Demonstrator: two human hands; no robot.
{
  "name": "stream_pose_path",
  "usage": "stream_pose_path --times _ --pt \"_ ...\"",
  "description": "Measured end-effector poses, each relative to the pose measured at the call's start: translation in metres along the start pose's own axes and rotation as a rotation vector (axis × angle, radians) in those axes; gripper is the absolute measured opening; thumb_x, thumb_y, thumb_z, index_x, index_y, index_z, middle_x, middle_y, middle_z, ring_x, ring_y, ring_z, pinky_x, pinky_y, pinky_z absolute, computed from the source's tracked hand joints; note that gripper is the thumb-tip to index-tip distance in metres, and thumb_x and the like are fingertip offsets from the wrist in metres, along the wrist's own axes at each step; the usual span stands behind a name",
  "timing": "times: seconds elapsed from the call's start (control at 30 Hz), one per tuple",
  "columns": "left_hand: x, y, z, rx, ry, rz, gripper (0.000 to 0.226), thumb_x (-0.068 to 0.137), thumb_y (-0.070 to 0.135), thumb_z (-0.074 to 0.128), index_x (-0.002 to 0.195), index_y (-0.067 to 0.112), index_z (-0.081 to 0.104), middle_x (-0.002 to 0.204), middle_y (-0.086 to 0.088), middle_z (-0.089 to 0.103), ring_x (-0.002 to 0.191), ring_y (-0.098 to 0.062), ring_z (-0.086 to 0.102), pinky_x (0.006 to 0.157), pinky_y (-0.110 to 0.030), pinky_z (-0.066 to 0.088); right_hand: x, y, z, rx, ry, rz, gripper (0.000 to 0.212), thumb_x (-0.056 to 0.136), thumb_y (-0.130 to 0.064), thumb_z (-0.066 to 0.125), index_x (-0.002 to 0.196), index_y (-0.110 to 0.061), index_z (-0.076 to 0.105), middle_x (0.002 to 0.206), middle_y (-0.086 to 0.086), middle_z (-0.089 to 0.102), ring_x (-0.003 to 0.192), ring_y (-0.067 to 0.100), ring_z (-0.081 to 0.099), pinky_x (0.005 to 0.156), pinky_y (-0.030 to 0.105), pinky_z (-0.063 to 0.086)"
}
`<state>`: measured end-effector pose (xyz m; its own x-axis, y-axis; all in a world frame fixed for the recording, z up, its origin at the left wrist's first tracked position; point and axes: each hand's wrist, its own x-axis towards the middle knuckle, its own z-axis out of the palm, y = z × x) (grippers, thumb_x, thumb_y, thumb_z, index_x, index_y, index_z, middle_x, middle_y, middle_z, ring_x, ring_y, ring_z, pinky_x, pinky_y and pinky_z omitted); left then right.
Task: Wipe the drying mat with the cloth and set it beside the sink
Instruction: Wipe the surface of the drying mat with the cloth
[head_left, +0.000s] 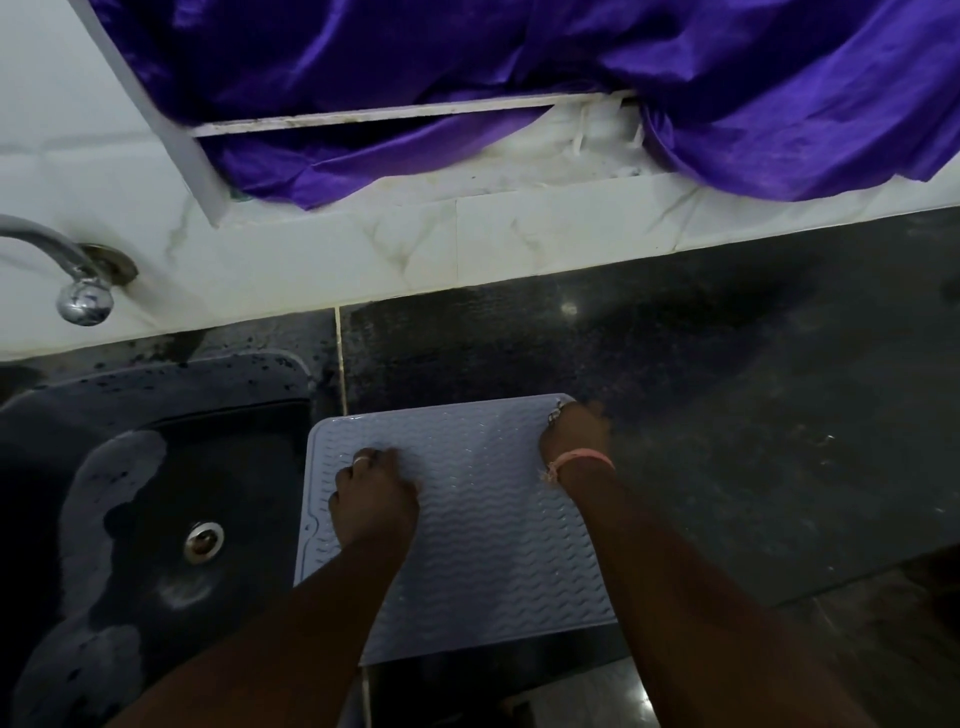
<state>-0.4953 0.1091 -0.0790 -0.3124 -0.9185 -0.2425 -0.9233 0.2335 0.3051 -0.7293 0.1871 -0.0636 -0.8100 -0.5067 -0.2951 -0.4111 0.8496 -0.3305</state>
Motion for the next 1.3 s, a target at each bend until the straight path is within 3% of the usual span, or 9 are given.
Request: stream_pose_path --times 0.23,0.4,0.77,0.9,1.0,1.13,1.3 --pt "0.002 -0.009 -0.003 0.011 -0.004 0.058 0.053 0.092 0.041 0.059 0.142 0.029 0.047 0.144 -0.001 0.046 0.124 -0.028 0.047 0.098 -0.048 0.048 -0.004 -0.019 0.011 -0.017 0.017 -0.037 0.033 0.089 -0.015 0.055 0.119 -0.002 0.060 0.135 0.022 0.047 0.124 0.036 0.047 0.104 0.037 0.041" --pt "0.003 -0.013 -0.004 -0.011 -0.011 0.076 0.053 0.091 0.038 0.059 0.142 0.029 0.047 0.147 0.001 0.044 0.127 -0.026 0.046 0.102 -0.046 0.046 -0.022 -0.041 0.024 0.050 -0.009 -0.092 0.019 0.086 -0.011 0.052 0.100 -0.006 0.063 0.119 0.018 0.058 0.111 0.030 0.052 0.092 0.030 0.042" --pt "0.002 -0.044 -0.013 -0.103 -0.075 0.172 0.054 0.093 0.020 0.048 0.146 0.027 0.041 0.148 0.004 0.048 0.133 -0.022 0.047 0.105 -0.046 0.047 -0.049 -0.102 0.055 0.082 -0.081 -0.148 0.020 0.090 -0.018 0.053 0.104 -0.007 0.064 0.112 0.016 0.061 0.109 0.027 0.053 0.091 0.033 0.045" --pt "0.004 -0.052 -0.016 -0.184 -0.076 0.217 0.054 0.095 0.015 0.047 0.148 0.023 0.042 0.154 0.003 0.042 0.139 -0.019 0.042 0.116 -0.038 0.036 -0.064 -0.125 0.067 0.063 -0.110 -0.218 0.018 0.089 -0.016 0.053 0.101 -0.009 0.064 0.107 0.015 0.063 0.112 0.028 0.051 0.093 0.033 0.045" --pt "0.004 -0.057 -0.018 -0.235 -0.030 0.193 0.048 0.096 0.012 0.049 0.143 0.017 0.048 0.149 -0.002 0.048 0.138 -0.021 0.045 0.116 -0.035 0.036 -0.071 -0.139 0.076 0.063 -0.138 -0.254 0.017 0.088 -0.016 0.055 0.099 -0.008 0.065 0.106 0.016 0.063 0.110 0.029 0.052 0.092 0.032 0.045" --pt "0.001 -0.072 -0.022 -0.127 0.059 0.054 0.042 0.098 0.017 0.050 0.139 0.017 0.049 0.143 -0.002 0.049 0.131 -0.021 0.044 0.108 -0.034 0.043 -0.078 -0.154 0.085 0.079 -0.170 -0.318 0.016 0.088 -0.014 0.053 0.093 -0.006 0.065 0.101 0.015 0.065 0.105 0.030 0.054 0.088 0.031 0.046" --pt "0.002 -0.080 -0.023 -0.157 0.047 -0.001 0.040 0.095 0.018 0.056 0.135 0.020 0.053 0.140 0.000 0.051 0.124 -0.019 0.051 0.098 -0.035 0.050 -0.088 -0.173 0.093 0.079 -0.174 -0.356 0.019 0.090 -0.011 0.051 0.102 -0.001 0.063 0.109 0.019 0.062 0.110 0.033 0.055 0.098 0.039 0.047"
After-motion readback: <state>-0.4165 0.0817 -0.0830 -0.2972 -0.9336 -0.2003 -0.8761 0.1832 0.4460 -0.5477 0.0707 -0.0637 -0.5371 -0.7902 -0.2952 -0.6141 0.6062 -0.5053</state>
